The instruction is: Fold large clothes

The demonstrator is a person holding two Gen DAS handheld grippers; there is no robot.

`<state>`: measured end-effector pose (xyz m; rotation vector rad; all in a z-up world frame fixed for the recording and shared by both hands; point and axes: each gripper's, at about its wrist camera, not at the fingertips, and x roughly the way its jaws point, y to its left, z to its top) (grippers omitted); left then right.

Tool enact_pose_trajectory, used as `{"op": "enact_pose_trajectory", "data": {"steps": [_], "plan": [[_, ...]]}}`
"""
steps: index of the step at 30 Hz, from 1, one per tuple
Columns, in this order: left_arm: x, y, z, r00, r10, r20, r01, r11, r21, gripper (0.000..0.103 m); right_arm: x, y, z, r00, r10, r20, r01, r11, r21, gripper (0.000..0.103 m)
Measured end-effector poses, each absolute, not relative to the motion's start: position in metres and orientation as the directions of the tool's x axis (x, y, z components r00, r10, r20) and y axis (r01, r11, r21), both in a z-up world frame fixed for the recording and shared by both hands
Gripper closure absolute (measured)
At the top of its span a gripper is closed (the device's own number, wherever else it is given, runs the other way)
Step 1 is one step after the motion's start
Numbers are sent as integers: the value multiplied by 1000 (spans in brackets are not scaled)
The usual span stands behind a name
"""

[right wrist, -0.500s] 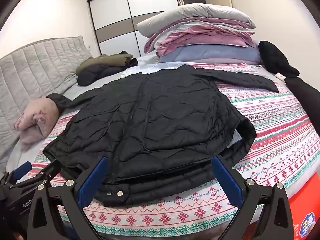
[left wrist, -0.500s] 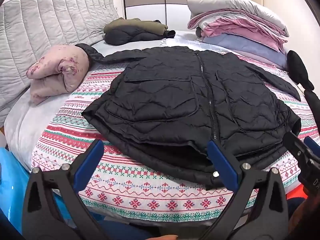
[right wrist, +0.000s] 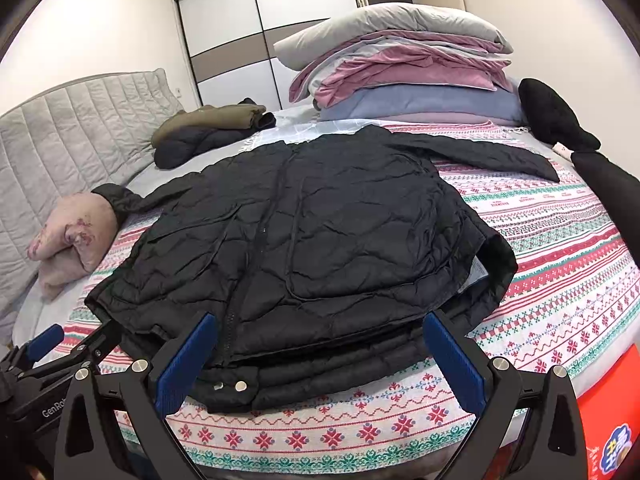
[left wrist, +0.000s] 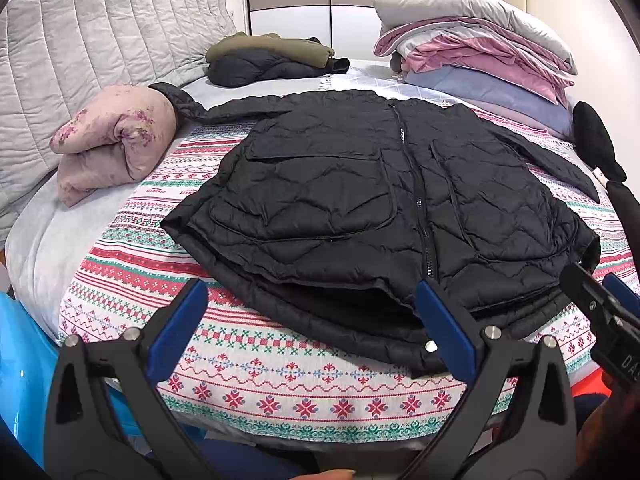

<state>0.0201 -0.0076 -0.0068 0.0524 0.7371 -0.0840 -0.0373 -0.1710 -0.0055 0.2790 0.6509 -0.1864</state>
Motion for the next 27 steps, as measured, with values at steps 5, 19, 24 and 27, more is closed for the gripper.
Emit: {"op": "enact_pose_trajectory", "data": {"steps": [5, 19, 24, 27], "plan": [[22, -7, -9, 734, -61, -677, 95, 995, 13, 0, -33, -174, -3, 777, -81, -624, 259, 945, 201, 0], [20, -7, -14, 728, -68, -682, 91, 996, -2, 0, -30, -174, -3, 774, -79, -629, 257, 946, 197, 0], [24, -1, -11, 726, -67, -684, 87, 996, -6, 0, -30, -174, -4, 786, -83, -613, 255, 946, 199, 0], [25, 0, -11, 726, -63, -685, 85, 996, -2, 0, -29, -174, -4, 792, -85, -604, 255, 946, 201, 0]]}}
